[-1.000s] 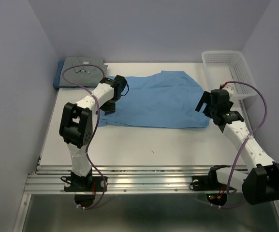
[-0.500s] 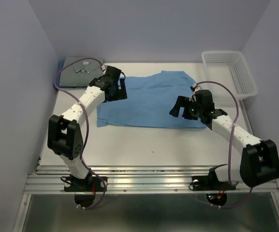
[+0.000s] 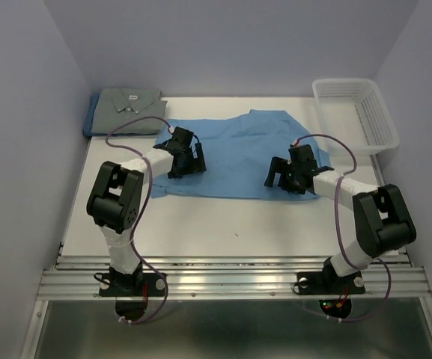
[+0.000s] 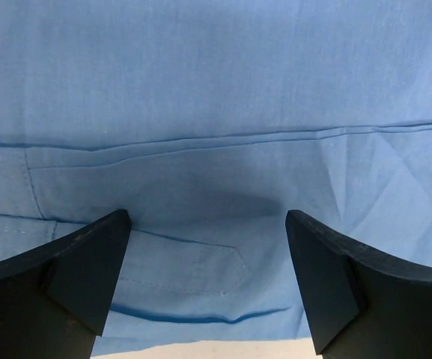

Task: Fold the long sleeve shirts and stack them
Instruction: Fold the shirt

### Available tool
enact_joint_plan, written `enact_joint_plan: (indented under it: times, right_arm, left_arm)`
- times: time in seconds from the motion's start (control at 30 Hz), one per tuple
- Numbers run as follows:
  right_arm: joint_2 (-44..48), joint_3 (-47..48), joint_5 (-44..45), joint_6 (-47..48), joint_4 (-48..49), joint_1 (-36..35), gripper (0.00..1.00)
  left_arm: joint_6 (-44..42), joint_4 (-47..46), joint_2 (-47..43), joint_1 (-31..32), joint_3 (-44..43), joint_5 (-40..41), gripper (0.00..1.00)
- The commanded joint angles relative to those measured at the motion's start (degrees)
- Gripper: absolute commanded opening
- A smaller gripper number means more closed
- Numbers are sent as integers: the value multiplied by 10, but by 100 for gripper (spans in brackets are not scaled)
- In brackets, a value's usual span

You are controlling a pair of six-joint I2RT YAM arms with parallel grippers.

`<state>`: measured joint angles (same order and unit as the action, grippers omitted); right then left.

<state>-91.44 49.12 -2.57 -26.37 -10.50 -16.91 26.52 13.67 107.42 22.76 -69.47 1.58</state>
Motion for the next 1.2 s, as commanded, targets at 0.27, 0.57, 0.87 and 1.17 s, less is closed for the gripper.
enact_joint_plan:
  times: [0.27, 0.57, 0.87, 1.17]
  right_arm:
    - [233, -191, 33, -69, -135, 0, 100]
    - [355, -101, -41, -62, -183, 0, 100]
    - [190, 142, 161, 17, -96, 0, 100]
    - [-168, 501, 193, 119, -75, 6, 100]
  left_arm:
    - [107, 4, -172, 18, 267, -62, 99]
    - [113, 134, -285, 34, 185, 29, 99]
    - [99, 200, -245, -36, -28, 187, 99]
    - [45, 163, -77, -156, -141, 167, 99]
